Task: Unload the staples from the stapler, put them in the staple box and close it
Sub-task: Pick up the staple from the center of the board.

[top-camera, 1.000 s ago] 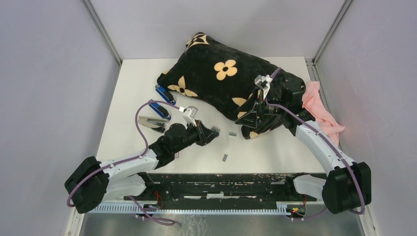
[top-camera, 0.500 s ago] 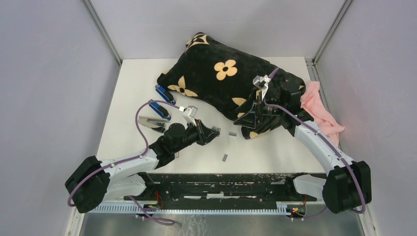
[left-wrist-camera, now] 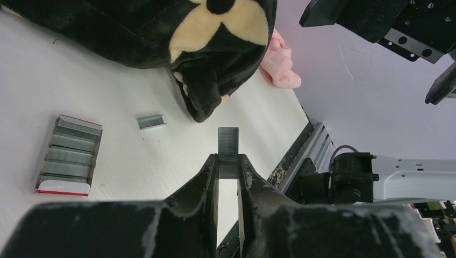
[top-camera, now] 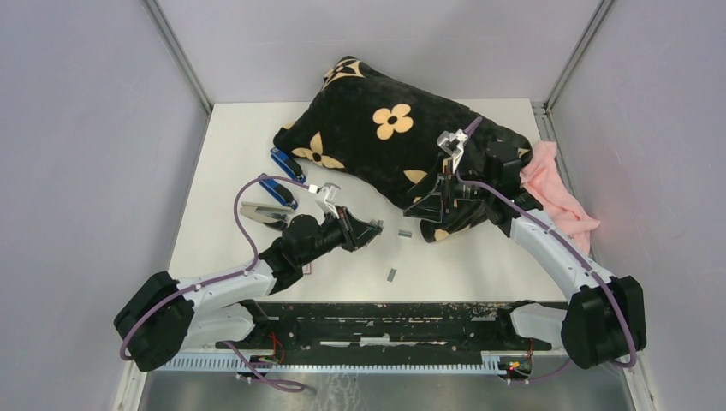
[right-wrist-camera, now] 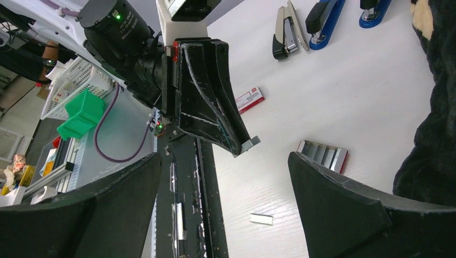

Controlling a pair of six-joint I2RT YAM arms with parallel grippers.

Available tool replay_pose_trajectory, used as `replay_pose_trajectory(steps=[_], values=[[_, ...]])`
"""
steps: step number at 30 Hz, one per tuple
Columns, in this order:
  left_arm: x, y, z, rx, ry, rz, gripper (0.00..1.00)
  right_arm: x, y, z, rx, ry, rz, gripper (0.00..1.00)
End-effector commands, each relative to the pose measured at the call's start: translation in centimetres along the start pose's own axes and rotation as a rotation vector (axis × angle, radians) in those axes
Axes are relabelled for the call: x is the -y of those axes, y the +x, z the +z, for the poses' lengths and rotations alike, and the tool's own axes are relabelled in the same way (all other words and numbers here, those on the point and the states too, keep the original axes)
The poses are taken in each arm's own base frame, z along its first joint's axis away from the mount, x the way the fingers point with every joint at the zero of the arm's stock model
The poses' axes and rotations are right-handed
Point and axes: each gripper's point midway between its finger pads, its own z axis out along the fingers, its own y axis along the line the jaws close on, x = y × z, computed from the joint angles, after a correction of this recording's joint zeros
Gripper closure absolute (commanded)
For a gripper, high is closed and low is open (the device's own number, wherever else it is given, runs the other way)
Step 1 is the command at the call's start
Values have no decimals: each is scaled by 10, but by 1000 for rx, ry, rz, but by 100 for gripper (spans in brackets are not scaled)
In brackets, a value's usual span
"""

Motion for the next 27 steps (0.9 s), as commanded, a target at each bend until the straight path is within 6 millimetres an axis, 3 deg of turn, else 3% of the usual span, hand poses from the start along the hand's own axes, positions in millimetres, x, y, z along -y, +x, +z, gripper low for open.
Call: replay_pose_trajectory(steps=[1, 7, 12, 18, 27], values=[[19, -15, 2, 46, 84, -23, 81, 3, -12, 6, 48, 15, 20, 6], [24, -21, 0, 66, 105, -24, 81, 12, -19, 12, 108, 39, 125, 7], [33, -30, -4, 102, 180, -64, 82, 18, -7, 23, 82, 33, 212, 10], [49, -46, -12, 152, 292, -71, 82, 9, -6, 32, 67, -16, 250, 14], [76, -52, -21, 163, 433, -25, 82, -15, -15, 39, 69, -100, 271, 27]])
